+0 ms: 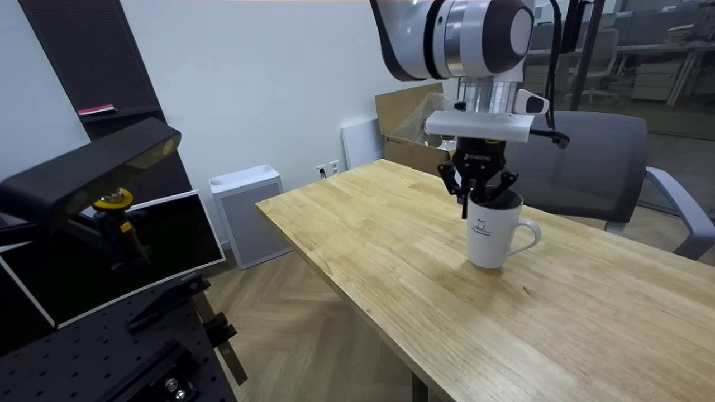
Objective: Move the mug to the left then to the right
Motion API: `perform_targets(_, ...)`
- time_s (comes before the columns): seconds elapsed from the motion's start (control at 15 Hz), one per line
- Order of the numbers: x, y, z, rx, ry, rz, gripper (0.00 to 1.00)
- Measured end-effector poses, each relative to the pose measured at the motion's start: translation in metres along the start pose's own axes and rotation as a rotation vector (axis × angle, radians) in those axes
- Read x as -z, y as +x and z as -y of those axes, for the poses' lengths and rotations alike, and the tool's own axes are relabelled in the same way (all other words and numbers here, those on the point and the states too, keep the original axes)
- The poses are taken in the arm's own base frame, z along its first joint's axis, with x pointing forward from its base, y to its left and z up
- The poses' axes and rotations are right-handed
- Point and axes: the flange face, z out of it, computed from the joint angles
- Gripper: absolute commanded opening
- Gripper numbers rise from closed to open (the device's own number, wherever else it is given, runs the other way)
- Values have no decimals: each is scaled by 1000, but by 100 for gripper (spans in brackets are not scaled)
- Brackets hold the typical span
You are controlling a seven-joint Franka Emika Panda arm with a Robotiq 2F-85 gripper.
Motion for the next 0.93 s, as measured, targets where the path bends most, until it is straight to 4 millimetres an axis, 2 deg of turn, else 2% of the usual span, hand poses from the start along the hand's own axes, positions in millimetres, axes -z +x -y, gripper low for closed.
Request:
perform_targets(0.2,-8,0,5,11,3,12,3)
perform_targets(0.8,-21,-1,0,15,3,29,3)
perform_targets(0.87,-21,0,0,15,3,29,35)
perform_targets(0.93,-21,0,0,16,2,29,36)
